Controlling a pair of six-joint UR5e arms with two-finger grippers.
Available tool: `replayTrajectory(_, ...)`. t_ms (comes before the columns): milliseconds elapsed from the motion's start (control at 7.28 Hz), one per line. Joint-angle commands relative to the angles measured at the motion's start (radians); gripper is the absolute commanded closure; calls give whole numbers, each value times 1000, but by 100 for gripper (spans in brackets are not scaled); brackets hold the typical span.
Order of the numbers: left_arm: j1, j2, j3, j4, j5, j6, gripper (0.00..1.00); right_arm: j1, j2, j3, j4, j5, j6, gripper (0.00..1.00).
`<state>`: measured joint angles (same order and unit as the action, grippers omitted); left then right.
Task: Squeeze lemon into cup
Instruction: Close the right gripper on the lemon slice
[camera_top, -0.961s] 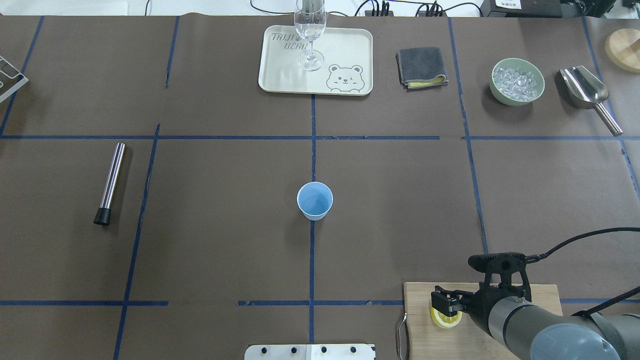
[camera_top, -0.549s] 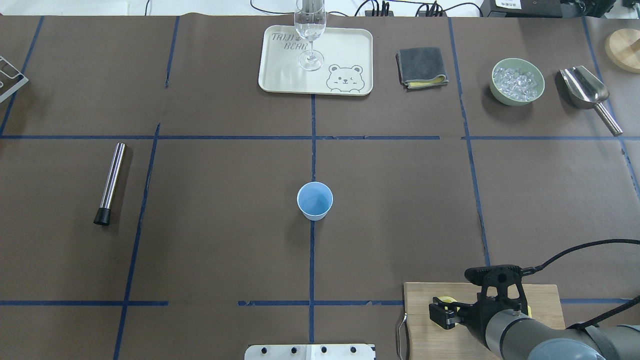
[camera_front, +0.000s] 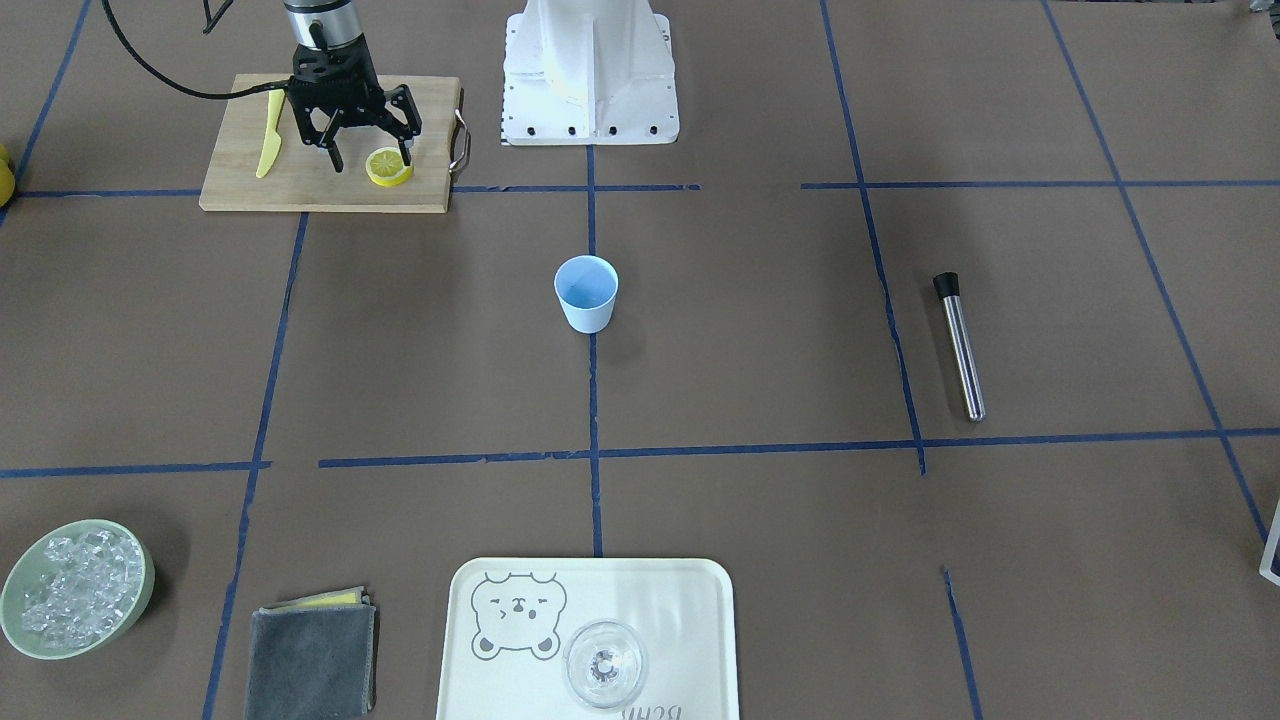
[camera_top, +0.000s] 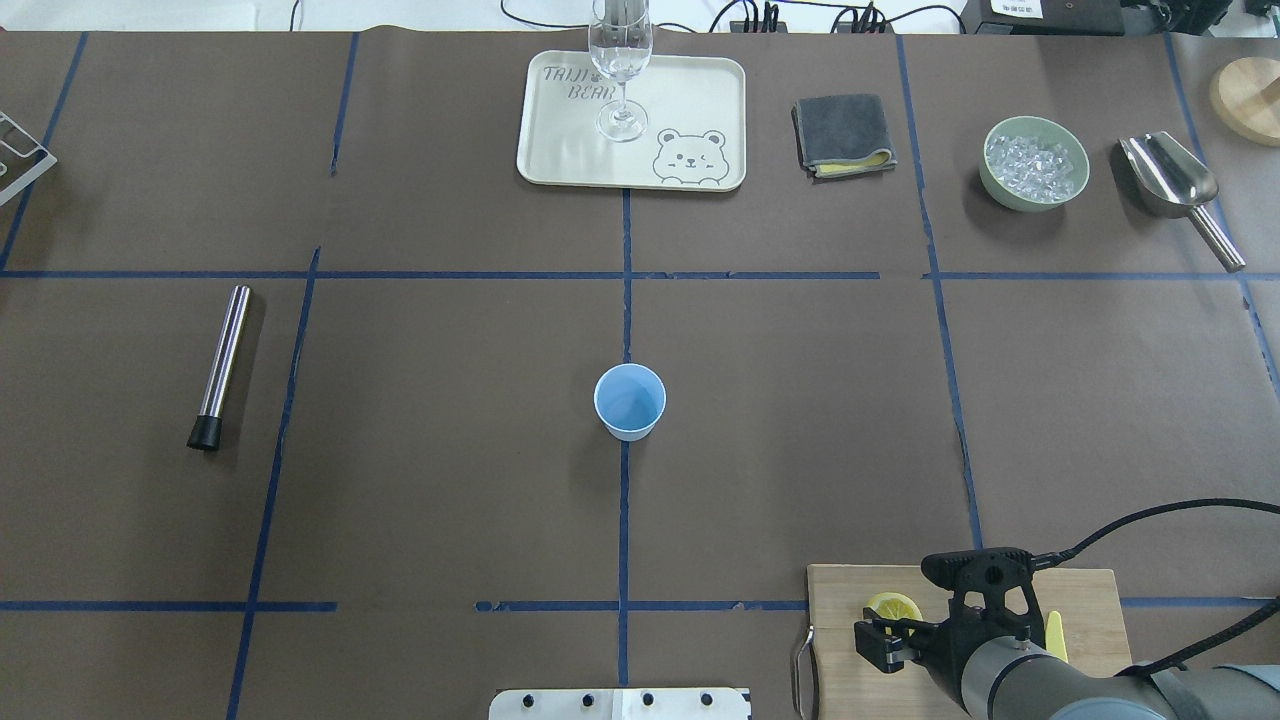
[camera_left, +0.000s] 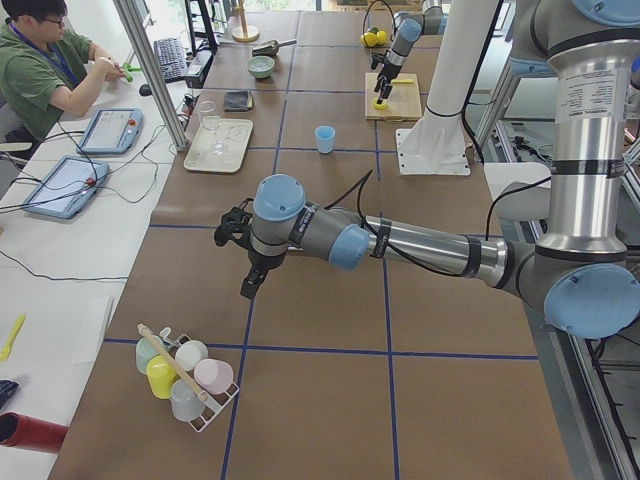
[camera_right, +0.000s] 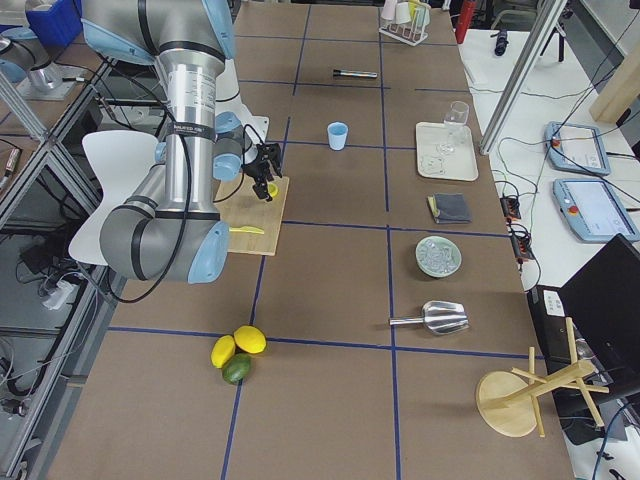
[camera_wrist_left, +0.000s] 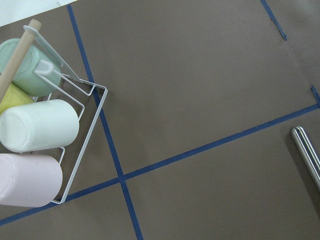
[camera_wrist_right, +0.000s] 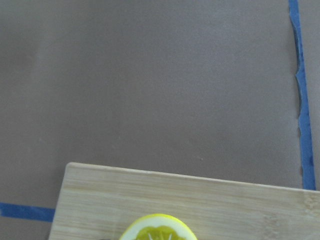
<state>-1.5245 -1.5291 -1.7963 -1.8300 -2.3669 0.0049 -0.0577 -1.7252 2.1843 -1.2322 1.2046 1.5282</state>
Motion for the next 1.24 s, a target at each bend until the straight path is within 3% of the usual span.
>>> replayTrajectory(0, 0, 1, -2, 0, 0, 1, 0, -21, 9, -3, 0, -16, 1, 6)
replayTrajectory(687, 0, 3, -2, 0, 2, 1, 0, -28, 29, -29, -1, -16, 1, 11)
replayTrajectory(1099, 0, 3, 0, 2, 0, 1, 0, -22, 27, -29, -3, -14, 0, 31)
